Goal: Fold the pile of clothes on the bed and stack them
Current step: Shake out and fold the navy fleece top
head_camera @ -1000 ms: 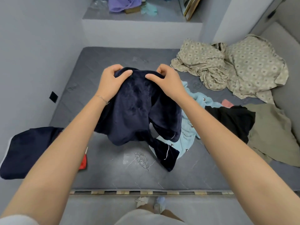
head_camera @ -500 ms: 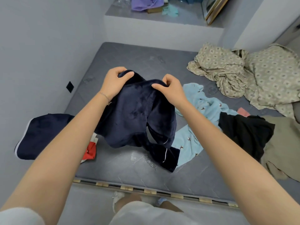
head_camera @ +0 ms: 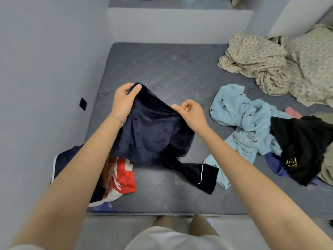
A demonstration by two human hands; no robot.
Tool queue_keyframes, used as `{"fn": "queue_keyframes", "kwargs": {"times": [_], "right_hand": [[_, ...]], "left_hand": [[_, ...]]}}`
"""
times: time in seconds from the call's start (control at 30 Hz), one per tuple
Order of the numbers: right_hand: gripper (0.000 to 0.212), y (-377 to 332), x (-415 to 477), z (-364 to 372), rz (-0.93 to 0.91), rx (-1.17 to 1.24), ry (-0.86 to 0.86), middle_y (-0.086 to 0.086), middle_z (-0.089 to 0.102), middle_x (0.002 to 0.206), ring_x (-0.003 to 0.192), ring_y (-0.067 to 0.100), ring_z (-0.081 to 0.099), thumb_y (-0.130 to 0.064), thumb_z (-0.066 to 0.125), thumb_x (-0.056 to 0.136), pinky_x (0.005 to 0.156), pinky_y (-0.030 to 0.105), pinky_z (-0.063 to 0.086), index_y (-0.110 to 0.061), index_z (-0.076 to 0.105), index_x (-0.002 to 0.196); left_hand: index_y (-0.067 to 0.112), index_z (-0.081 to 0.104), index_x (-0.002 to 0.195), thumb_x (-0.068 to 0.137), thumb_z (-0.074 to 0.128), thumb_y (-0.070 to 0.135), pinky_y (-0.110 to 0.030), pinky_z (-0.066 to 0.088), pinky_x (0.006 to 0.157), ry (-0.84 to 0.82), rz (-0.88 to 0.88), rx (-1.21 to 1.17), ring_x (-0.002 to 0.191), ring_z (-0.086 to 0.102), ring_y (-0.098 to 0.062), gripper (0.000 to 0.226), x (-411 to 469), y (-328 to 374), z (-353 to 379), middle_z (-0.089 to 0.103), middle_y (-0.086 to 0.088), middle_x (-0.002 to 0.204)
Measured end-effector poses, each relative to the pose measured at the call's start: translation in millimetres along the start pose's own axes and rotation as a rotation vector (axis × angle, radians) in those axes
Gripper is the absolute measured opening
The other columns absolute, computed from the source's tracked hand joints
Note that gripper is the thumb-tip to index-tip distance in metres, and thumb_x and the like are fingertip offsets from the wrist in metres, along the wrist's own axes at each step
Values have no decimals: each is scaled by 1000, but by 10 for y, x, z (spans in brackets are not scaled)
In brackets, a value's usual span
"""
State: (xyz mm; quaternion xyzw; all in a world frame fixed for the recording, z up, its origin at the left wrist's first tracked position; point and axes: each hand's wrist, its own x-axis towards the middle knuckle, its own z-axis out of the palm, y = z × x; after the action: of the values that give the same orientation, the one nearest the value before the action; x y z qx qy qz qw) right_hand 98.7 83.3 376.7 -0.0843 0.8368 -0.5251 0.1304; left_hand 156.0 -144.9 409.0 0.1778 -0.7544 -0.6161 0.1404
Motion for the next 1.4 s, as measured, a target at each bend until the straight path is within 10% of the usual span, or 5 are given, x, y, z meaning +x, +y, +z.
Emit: {"fn": "queue_keyframes", "kwargs": {"times": [0.5,0.8,1.17,1.33,1.4], "right_hand": [[33,1557,-307,497,418,-211,-61,-6,59,79,81,14,58,-44,70,86,74,26,46,-15,59,97],[71,2522,-123,438,375,-411,-139,6,54,139,131,26,45,-50,69,85,108,44,40,-16,45,142],[102,3405,368,648,351,-498,-221,7,30,157,145,29,25,-67,67,76,117,51,25,-21,20,155],[91,3523,447,683,462,-525,-256,8,56,136,129,32,47,-68,68,74,107,50,37,-18,39,144],[53,3481,413,653,456,-564,-259,3,66,100,108,28,57,-66,65,79,94,43,45,-19,60,104]], "left_hand": [[8,69,86,88,71,17,-33,46,76,-292,-275,494,80,63,-21,10,-485,-1967,312,71,-11,85],[13,60,126,94,61,39,-49,39,105,-129,-179,817,121,53,-31,42,-509,-2672,696,61,-10,127],[16,39,147,96,53,47,-49,7,120,-337,-129,800,144,30,-25,61,-164,-3263,1425,45,-6,148],[21,51,137,91,57,55,-45,18,115,-387,-142,942,114,57,-25,57,-185,-3329,1629,67,0,117],[17,66,119,94,57,46,-40,39,103,-310,-115,795,101,65,-22,38,-179,-3371,1598,72,0,108]]}}
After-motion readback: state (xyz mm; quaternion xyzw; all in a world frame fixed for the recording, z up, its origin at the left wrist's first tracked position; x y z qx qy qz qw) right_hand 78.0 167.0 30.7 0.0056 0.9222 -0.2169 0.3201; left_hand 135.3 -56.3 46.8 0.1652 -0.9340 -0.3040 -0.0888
